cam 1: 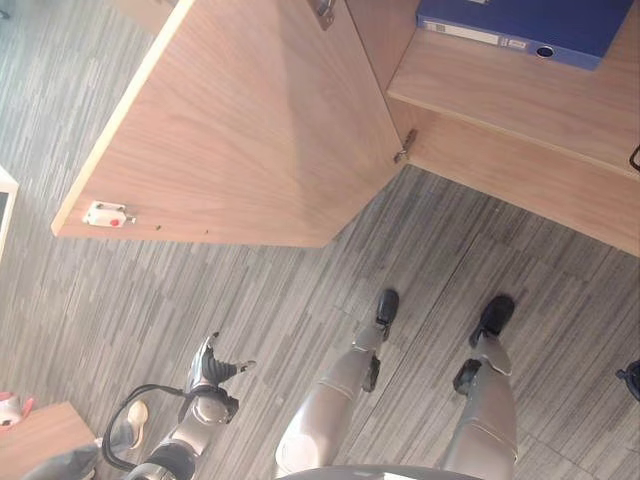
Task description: Put the empty folder in the office cabinet
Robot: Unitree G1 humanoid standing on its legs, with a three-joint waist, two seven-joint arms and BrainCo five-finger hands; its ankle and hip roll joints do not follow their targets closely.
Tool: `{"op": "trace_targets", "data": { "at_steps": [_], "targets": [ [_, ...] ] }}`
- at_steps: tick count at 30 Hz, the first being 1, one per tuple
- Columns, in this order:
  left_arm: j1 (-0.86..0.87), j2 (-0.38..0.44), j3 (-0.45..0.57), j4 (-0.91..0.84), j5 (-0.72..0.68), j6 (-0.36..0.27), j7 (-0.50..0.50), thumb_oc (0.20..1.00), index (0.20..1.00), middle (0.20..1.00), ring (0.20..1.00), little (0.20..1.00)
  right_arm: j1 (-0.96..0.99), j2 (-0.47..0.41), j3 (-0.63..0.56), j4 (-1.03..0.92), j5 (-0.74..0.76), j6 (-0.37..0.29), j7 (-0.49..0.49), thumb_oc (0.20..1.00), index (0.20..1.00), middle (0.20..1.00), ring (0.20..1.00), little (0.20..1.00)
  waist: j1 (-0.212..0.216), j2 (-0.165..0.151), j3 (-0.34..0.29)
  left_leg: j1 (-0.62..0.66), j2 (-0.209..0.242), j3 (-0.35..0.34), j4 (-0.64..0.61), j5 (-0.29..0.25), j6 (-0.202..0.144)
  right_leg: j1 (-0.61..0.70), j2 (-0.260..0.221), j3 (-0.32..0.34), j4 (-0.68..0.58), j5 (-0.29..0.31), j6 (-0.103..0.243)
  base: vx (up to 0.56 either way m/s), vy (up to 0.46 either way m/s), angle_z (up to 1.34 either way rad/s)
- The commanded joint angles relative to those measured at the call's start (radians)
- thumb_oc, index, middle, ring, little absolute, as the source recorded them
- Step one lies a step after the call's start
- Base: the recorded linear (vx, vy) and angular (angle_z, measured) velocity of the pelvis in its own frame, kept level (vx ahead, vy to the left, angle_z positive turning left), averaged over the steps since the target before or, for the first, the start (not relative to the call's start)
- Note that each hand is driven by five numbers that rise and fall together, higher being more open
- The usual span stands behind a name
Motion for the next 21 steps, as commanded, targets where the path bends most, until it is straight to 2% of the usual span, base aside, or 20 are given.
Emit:
{"op": "trace_targets", "data": {
  "at_steps": [1, 7, 8, 9, 10, 11, 12, 13, 15, 16, 18, 21],
  "targets": [
    [0.001, 0.075, 0.050, 0.087, -0.026, 0.007, 0.016, 1.000, 1.000, 1.000, 1.000, 1.000, -0.073, -0.088, 0.105, -0.023, -0.073, -0.010, 0.023, 1.000, 1.000, 1.000, 1.000, 1.000, 0.037, 0.003, 0.028, -0.011, 0.050, 0.030, -0.093, -0.060, -0.033, 0.043, -0.005, 0.028, 0.195, -0.289, 0.052, 0.00, 0.000, 0.00],
    [-0.008, 0.074, 0.046, 0.092, -0.027, 0.008, 0.019, 1.000, 1.000, 1.000, 1.000, 1.000, -0.077, -0.086, 0.118, 0.030, -0.102, 0.028, -0.003, 1.000, 1.000, 1.000, 1.000, 1.000, 0.030, -0.003, 0.033, -0.015, 0.052, 0.034, -0.089, -0.061, -0.032, 0.039, -0.002, 0.031, 0.199, -0.287, 0.049, 0.00, 0.000, 0.00],
    [-0.012, 0.075, 0.044, 0.095, -0.027, 0.009, 0.019, 1.000, 1.000, 1.000, 1.000, 1.000, -0.089, -0.087, 0.126, 0.062, -0.110, 0.052, -0.014, 1.000, 1.000, 1.000, 1.000, 1.000, 0.028, -0.005, 0.033, -0.016, 0.054, 0.034, -0.087, -0.062, -0.032, 0.038, -0.001, 0.033, 0.200, -0.288, 0.048, 0.00, 0.000, 0.00],
    [-0.026, 0.080, 0.041, 0.107, -0.025, 0.014, 0.021, 1.000, 1.000, 1.000, 1.000, 1.000, -0.101, -0.086, 0.148, 0.126, -0.142, 0.120, -0.033, 1.000, 1.000, 1.000, 1.000, 1.000, 0.022, -0.015, 0.033, -0.018, 0.055, 0.036, -0.085, -0.063, -0.032, 0.038, 0.001, 0.030, 0.199, -0.286, 0.046, 0.00, 0.000, 0.00],
    [-0.031, 0.078, 0.042, 0.110, -0.026, 0.013, 0.021, 1.000, 1.000, 1.000, 1.000, 1.000, -0.121, -0.089, 0.161, 0.139, -0.144, 0.128, -0.030, 1.000, 1.000, 1.000, 1.000, 1.000, 0.022, -0.014, 0.035, -0.019, 0.055, 0.037, -0.085, -0.063, -0.032, 0.036, 0.001, 0.030, 0.199, -0.286, 0.046, 0.00, 0.000, 0.00],
    [-0.041, 0.081, 0.036, 0.117, -0.024, 0.014, 0.023, 1.000, 1.000, 1.000, 1.000, 1.000, -0.129, -0.091, 0.178, 0.173, -0.162, 0.163, -0.041, 1.000, 1.000, 1.000, 1.000, 1.000, 0.016, -0.021, 0.034, -0.020, 0.056, 0.037, -0.085, -0.063, -0.033, 0.037, 0.001, 0.030, 0.198, -0.284, 0.045, 0.00, 0.000, 0.00],
    [-0.068, 0.083, 0.025, 0.131, -0.028, 0.014, 0.027, 1.000, 1.000, 1.000, 1.000, 1.000, -0.169, -0.095, 0.229, 0.253, -0.205, 0.252, -0.046, 1.000, 1.000, 1.000, 1.000, 1.000, 0.009, -0.032, 0.034, -0.024, 0.058, 0.039, -0.082, -0.064, -0.034, 0.035, 0.004, 0.030, 0.196, -0.283, 0.042, 0.00, 0.000, 0.00],
    [-0.086, 0.081, 0.019, 0.142, -0.030, 0.014, 0.028, 1.000, 1.000, 1.000, 1.000, 1.000, -0.193, -0.099, 0.256, 0.300, -0.220, 0.292, -0.045, 1.000, 1.000, 1.000, 1.000, 1.000, 0.005, -0.035, 0.035, -0.026, 0.060, 0.039, -0.081, -0.064, -0.034, 0.034, 0.005, 0.029, 0.196, -0.282, 0.040, 0.00, 0.000, 0.00],
    [-0.092, 0.077, 0.018, 0.146, -0.031, 0.013, 0.027, 1.000, 1.000, 1.000, 1.000, 1.000, -0.215, -0.103, 0.272, 0.315, -0.221, 0.299, -0.038, 1.000, 1.000, 1.000, 1.000, 1.000, 0.006, -0.033, 0.037, -0.027, 0.060, 0.039, -0.081, -0.064, -0.034, 0.032, 0.005, 0.029, 0.196, -0.282, 0.040, 0.00, 0.000, 0.00],
    [-0.112, 0.073, 0.015, 0.164, -0.032, 0.014, 0.026, 1.000, 1.000, 1.000, 1.000, 1.000, -0.213, -0.104, 0.285, 0.354, -0.231, 0.345, -0.043, 1.000, 1.000, 1.000, 1.000, 1.000, -0.002, -0.036, 0.038, -0.028, 0.062, 0.039, -0.081, -0.064, -0.035, 0.033, 0.007, 0.028, 0.194, -0.281, 0.037, 0.00, -0.007, -0.04],
    [-0.134, 0.066, 0.014, 0.183, -0.038, 0.011, 0.023, 1.000, 1.000, 1.000, 1.000, 1.000, -0.201, -0.094, 0.285, 0.354, -0.241, 0.374, -0.052, 1.000, 1.000, 1.000, 1.000, 1.000, -0.007, -0.039, 0.042, -0.028, 0.063, 0.039, -0.079, -0.064, -0.035, 0.032, 0.010, 0.028, 0.196, -0.279, 0.034, 0.00, -0.010, -0.05],
    [-0.145, 0.061, 0.019, 0.193, -0.039, 0.011, 0.020, 1.000, 1.000, 1.000, 1.000, 1.000, -0.191, -0.068, 0.279, 0.354, -0.247, 0.374, -0.054, 1.000, 1.000, 1.000, 1.000, 1.000, -0.012, -0.049, 0.049, -0.028, 0.066, 0.040, -0.079, -0.063, -0.035, 0.031, 0.013, 0.028, 0.197, -0.277, 0.032, 0.00, -0.012, -0.05]
  ]
}}
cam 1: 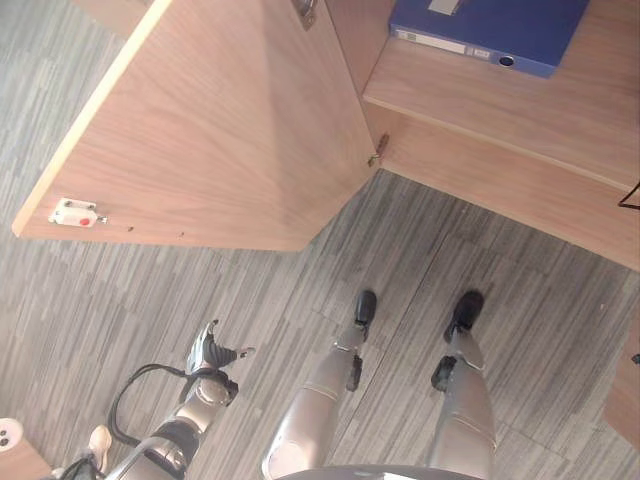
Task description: Put the empty folder in the office cabinet
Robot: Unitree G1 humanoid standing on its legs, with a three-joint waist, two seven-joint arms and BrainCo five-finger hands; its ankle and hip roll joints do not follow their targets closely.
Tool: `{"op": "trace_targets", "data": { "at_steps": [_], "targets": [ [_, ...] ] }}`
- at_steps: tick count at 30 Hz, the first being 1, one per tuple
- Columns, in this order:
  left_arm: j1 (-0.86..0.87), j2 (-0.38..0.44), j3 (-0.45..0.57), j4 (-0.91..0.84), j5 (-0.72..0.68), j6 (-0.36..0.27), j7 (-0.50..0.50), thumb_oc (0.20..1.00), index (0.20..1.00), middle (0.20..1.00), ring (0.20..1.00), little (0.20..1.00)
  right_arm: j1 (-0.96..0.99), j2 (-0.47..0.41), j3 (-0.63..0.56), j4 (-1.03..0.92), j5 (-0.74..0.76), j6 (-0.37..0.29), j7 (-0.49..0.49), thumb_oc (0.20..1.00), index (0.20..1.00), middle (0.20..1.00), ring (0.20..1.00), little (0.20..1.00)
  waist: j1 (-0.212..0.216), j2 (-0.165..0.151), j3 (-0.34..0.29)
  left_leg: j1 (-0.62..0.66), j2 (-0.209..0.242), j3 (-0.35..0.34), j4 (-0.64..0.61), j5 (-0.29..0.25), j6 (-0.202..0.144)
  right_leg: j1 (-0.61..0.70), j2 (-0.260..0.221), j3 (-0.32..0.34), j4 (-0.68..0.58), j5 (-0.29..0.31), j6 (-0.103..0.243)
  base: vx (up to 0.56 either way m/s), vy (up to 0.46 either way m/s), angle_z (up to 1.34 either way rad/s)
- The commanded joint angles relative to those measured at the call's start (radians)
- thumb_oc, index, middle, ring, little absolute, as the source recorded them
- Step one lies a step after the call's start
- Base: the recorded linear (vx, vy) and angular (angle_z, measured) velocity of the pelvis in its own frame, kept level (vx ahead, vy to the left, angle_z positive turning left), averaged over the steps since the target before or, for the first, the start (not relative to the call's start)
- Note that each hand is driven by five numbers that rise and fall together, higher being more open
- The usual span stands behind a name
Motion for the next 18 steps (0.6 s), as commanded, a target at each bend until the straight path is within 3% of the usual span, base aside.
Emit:
{"op": "trace_targets", "data": {
  "at_steps": [1, 7, 8, 9, 18],
  "targets": [
    [-0.008, 0.063, 0.063, 0.073, -0.030, 0.006, 0.021, 1.000, 1.000, 1.000, 1.000, 1.000, -0.064, -0.064, 0.066, -0.049, -0.033, -0.010, -0.012, 1.000, 1.000, 1.000, 1.000, 1.000, 0.055, 0.033, 0.082, 0.028, 0.066, 0.018, -0.130, -0.054, -0.043, 0.049, 0.003, 0.013, 0.244, -0.317, 0.019, 0.00, -0.008, -0.07],
    [-0.033, 0.057, 0.080, 0.109, -0.052, 0.009, 0.021, 1.000, 1.000, 1.000, 1.000, 1.000, -0.082, -0.022, 0.089, -0.075, 0.007, -0.028, 0.029, 1.000, 1.000, 1.000, 1.000, 1.000, 0.048, 0.017, 0.094, 0.023, 0.070, 0.024, -0.129, -0.053, -0.046, 0.046, 0.008, 0.015, 0.237, -0.314, 0.016, -0.01, -0.008, -0.05],
    [-0.038, 0.055, 0.079, 0.111, -0.056, 0.010, 0.021, 1.000, 1.000, 1.000, 1.000, 1.000, -0.083, -0.014, 0.089, -0.079, 0.013, -0.033, 0.034, 0.818, 0.818, 0.818, 0.818, 0.818, 0.047, 0.017, 0.096, 0.022, 0.071, 0.024, -0.130, -0.053, -0.046, 0.045, 0.009, 0.015, 0.237, -0.313, 0.017, 0.00, 0.000, 0.00],
    [-0.042, 0.053, 0.078, 0.113, -0.062, 0.011, 0.023, 1.000, 1.000, 1.000, 1.000, 1.000, -0.087, -0.001, 0.090, -0.089, 0.013, -0.044, 0.037, 0.200, 0.200, 0.200, 0.200, 0.200, 0.045, 0.016, 0.101, 0.020, 0.073, 0.025, -0.131, -0.051, -0.046, 0.043, 0.010, 0.017, 0.236, -0.311, 0.016, 0.00, 0.000, 0.00],
    [-0.040, 0.045, 0.071, 0.094, -0.075, 0.016, 0.034, 1.000, 1.000, 1.000, 1.000, 1.000, -0.082, 0.018, 0.080, -0.109, -0.013, -0.061, 0.025, 0.200, 0.200, 0.200, 0.200, 0.200, 0.045, 0.025, 0.126, 0.016, 0.073, 0.027, -0.132, -0.045, -0.046, 0.038, 0.014, 0.018, 0.240, -0.309, 0.014, 0.00, 0.001, -0.01]
  ]
}}
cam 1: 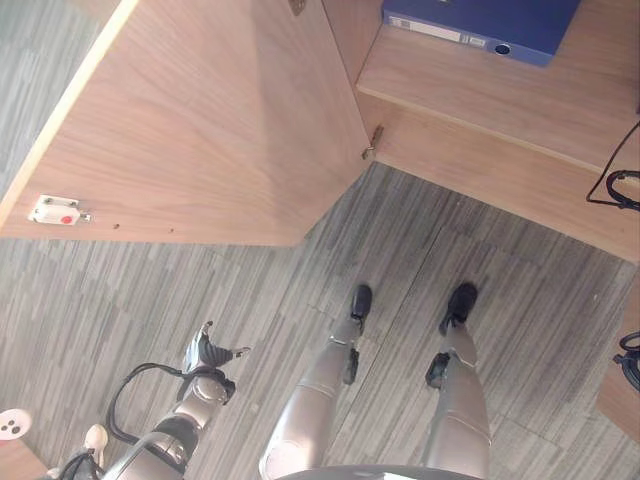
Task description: Put the empty folder in the office cabinet
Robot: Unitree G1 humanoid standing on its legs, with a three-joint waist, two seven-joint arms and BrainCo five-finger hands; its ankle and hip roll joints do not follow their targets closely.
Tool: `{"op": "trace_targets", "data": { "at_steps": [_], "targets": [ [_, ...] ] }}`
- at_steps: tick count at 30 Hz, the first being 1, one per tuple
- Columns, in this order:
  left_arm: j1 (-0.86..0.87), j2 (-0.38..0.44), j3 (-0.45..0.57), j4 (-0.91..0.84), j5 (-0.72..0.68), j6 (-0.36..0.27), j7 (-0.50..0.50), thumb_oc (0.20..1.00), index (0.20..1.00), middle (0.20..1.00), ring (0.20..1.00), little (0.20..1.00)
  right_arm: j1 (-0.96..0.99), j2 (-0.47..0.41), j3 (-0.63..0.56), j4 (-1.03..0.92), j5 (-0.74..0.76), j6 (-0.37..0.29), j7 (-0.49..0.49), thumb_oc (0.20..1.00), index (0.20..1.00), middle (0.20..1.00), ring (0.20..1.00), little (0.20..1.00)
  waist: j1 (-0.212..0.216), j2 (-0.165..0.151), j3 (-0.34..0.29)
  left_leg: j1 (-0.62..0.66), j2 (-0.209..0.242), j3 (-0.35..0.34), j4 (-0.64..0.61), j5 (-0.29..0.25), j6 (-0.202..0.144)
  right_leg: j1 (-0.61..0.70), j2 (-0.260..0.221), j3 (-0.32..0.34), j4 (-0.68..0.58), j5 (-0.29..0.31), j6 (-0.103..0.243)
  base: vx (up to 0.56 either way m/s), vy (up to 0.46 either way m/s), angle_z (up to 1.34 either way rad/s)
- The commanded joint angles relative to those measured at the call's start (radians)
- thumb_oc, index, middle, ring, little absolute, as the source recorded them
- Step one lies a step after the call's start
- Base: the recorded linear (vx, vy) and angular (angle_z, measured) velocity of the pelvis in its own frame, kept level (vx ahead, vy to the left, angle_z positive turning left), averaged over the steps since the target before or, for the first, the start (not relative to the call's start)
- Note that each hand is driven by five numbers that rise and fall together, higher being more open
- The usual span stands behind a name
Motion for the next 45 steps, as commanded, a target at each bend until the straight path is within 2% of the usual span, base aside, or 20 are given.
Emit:
{"op": "trace_targets", "data": {
  "at_steps": [1, 17, 27, 32, 36, 42, 45],
  "targets": [
    [-0.030, 0.046, 0.067, 0.050, -0.044, 0.008, 0.033, 1.000, 1.000, 1.000, 1.000, 1.000, -0.079, -0.067, 0.071, -0.043, -0.022, -0.052, -0.011, 0.200, 0.200, 0.200, 0.200, 0.200, 0.034, 0.053, 0.108, 0.050, 0.060, 0.010, -0.161, -0.030, -0.043, 0.052, -0.013, -0.008, 0.280, -0.336, 0.017, 0.00, 0.000, 0.00],
    [-0.053, 0.032, 0.060, 0.036, -0.049, 0.007, 0.068, 1.000, 1.000, 1.000, 1.000, 1.000, -0.021, -0.032, 0.010, -0.062, -0.048, -0.075, -0.070, 0.200, 0.200, 0.200, 0.200, 0.200, 0.035, 0.071, 0.138, 0.026, 0.059, 0.012, -0.160, -0.022, -0.041, 0.022, -0.011, -0.002, 0.286, -0.333, 0.018, 0.00, 0.000, 0.00],
    [-0.064, 0.029, 0.064, 0.039, -0.056, 0.003, 0.078, 1.000, 1.000, 1.000, 1.000, 1.000, -0.002, -0.008, 0.006, -0.101, -0.047, -0.099, -0.039, 0.200, 0.200, 0.200, 0.200, 0.200, 0.034, 0.069, 0.142, 0.015, 0.063, 0.015, -0.156, -0.020, -0.041, 0.012, -0.008, 0.007, 0.284, -0.326, 0.020, 0.00, 0.000, 0.00],
    [-0.046, 0.035, 0.069, 0.040, -0.049, 0.002, 0.071, 1.000, 1.000, 1.000, 1.000, 1.000, -0.009, 0.000, 0.048, -0.164, -0.075, -0.121, 0.012, 0.200, 0.200, 0.200, 0.200, 0.200, 0.044, 0.066, 0.136, 0.011, 0.063, 0.015, -0.155, -0.020, -0.040, 0.007, -0.008, 0.008, 0.285, -0.324, 0.020, 0.00, 0.000, 0.00],
    [-0.031, 0.037, 0.064, 0.030, -0.045, 0.002, 0.073, 1.000, 1.000, 1.000, 1.000, 1.000, -0.016, -0.010, 0.062, -0.166, -0.101, -0.131, 0.006, 0.200, 0.200, 0.200, 0.200, 0.200, 0.050, 0.070, 0.134, 0.006, 0.063, 0.013, -0.147, -0.023, -0.039, 0.004, -0.010, 0.009, 0.295, -0.326, 0.019, 0.00, 0.000, 0.00],
    [-0.019, 0.040, 0.059, 0.014, -0.041, 0.004, 0.078, 1.000, 1.000, 1.000, 1.000, 1.000, -0.006, -0.022, 0.024, -0.139, -0.097, -0.138, -0.027, 0.200, 0.200, 0.200, 0.200, 0.200, 0.055, 0.073, 0.122, -0.013, 0.056, 0.007, -0.104, -0.047, -0.030, -0.004, -0.010, 0.015, 0.324, -0.342, 0.013, 0.00, 0.000, 0.00],
    [-0.021, 0.037, 0.061, 0.013, -0.041, 0.007, 0.091, 1.000, 1.000, 1.000, 1.000, 1.000, 0.016, -0.023, -0.009, -0.121, -0.113, -0.133, -0.075, 0.200, 0.200, 0.200, 0.200, 0.200, 0.049, 0.073, 0.117, -0.051, 0.054, 0.009, -0.020, -0.084, -0.011, -0.027, -0.013, 0.029, 0.389, -0.359, 0.003, 0.00, 0.000, 0.00]
  ]
}}
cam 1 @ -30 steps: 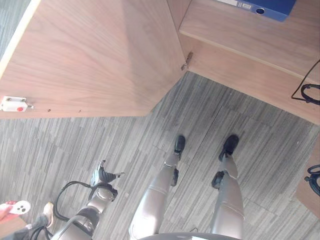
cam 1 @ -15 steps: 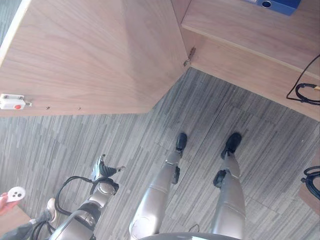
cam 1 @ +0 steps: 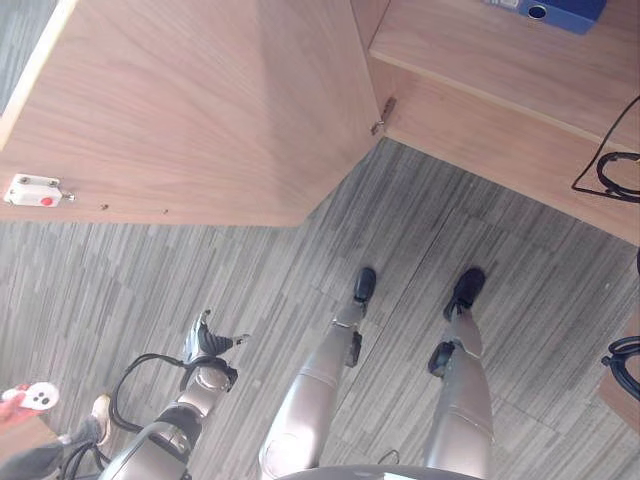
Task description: Put the empty folder in the office cabinet
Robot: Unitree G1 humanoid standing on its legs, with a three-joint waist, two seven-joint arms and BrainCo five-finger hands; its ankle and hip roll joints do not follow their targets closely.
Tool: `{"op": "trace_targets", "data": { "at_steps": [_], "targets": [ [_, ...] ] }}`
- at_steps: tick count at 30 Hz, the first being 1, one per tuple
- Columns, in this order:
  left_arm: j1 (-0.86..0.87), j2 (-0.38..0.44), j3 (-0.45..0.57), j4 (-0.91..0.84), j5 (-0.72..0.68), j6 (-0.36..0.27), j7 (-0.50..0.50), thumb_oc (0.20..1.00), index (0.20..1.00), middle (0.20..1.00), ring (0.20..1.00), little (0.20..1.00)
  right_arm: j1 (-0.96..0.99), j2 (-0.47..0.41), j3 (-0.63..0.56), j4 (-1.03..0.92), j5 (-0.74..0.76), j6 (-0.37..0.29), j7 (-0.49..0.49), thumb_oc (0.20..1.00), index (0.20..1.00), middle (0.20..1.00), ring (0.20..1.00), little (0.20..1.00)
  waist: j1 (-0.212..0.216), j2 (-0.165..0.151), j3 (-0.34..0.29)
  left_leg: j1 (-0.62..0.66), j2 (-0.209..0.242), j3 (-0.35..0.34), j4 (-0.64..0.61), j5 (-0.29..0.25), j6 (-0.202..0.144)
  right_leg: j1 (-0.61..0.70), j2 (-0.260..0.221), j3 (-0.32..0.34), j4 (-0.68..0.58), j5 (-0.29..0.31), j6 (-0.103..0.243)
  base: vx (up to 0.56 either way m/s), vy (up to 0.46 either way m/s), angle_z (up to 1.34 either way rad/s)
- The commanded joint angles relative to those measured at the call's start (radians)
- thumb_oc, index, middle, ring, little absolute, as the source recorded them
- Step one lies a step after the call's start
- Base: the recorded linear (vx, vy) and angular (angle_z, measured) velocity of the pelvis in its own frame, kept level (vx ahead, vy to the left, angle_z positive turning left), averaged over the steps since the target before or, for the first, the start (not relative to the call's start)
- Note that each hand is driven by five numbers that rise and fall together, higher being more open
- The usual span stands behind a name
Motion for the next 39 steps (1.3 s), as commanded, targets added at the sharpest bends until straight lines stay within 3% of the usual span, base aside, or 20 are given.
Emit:
{"op": "trace_targets", "data": {
  "at_steps": [1, 7, 10, 12, 26, 39],
  "targets": [
    [0.018, 0.040, 0.058, 0.022, -0.005, 0.010, 0.043, 1.000, 1.000, 1.000, 1.000, 1.000, -0.003, -0.058, 0.057, -0.013, -0.035, -0.045, -0.056, 0.200, 0.200, 0.200, 0.200, 0.200, 0.016, 0.066, 0.043, -0.006, 0.051, -0.007, -0.081, -0.063, -0.014, 0.001, -0.014, 0.020, 0.377, -0.376, 0.016, 0.00, 0.000, 0.00],
    [-0.007, 0.036, 0.057, 0.044, -0.006, 0.012, 0.055, 1.000, 1.000, 1.000, 1.000, 1.000, 0.038, -0.031, 0.026, -0.012, -0.033, -0.030, -0.060, 0.200, 0.200, 0.200, 0.200, 0.200, 0.005, 0.054, 0.041, -0.070, 0.047, 0.001, 0.084, -0.128, 0.000, -0.045, -0.020, 0.046, 0.500, -0.416, -0.005, 0.01, 0.000, -0.04],
    [-0.008, 0.036, 0.057, 0.045, -0.006, 0.012, 0.055, 1.000, 1.000, 1.000, 1.000, 1.000, 0.039, -0.031, 0.024, -0.013, -0.033, -0.029, -0.060, 0.200, 0.200, 0.200, 0.200, 0.200, 0.005, 0.051, 0.040, -0.078, 0.046, 0.003, 0.096, -0.135, 0.001, -0.053, -0.021, 0.049, 0.510, -0.421, -0.005, 0.01, -0.003, -0.01],
    [-0.016, 0.040, 0.056, 0.054, -0.008, 0.014, 0.054, 1.000, 1.000, 1.000, 1.000, 1.000, 0.056, -0.026, 0.021, -0.009, -0.036, -0.024, -0.052, 0.200, 0.200, 0.200, 0.200, 0.200, 0.003, 0.041, 0.031, -0.118, 0.048, 0.002, 0.178, -0.168, 0.008, -0.095, -0.025, 0.069, 0.588, -0.454, -0.021, 0.03, -0.016, 0.10],
    [0.003, 0.045, 0.060, 0.060, 0.002, 0.019, 0.047, 1.000, 1.000, 1.000, 1.000, 1.000, 0.064, 0.001, 0.042, -0.021, -0.039, -0.040, -0.017, 0.200, 0.200, 0.200, 0.200, 0.200, 0.006, 0.037, 0.016, -0.134, 0.063, -0.015, 0.080, -0.117, -0.004, -0.114, -0.012, 0.047, 0.533, -0.435, -0.017, -0.01, -0.016, -0.05],
    [-0.006, 0.049, 0.056, 0.063, 0.013, 0.018, 0.053, 1.000, 1.000, 1.000, 1.000, 1.000, 0.055, 0.004, 0.075, -0.040, -0.136, -0.031, -0.033, 0.200, 0.200, 0.200, 0.200, 0.200, 0.007, 0.038, 0.026, -0.100, 0.065, -0.013, 0.011, -0.093, -0.005, -0.083, -0.009, 0.038, 0.468, -0.405, 0.001, 0.00, 0.009, -0.01]
  ]
}}
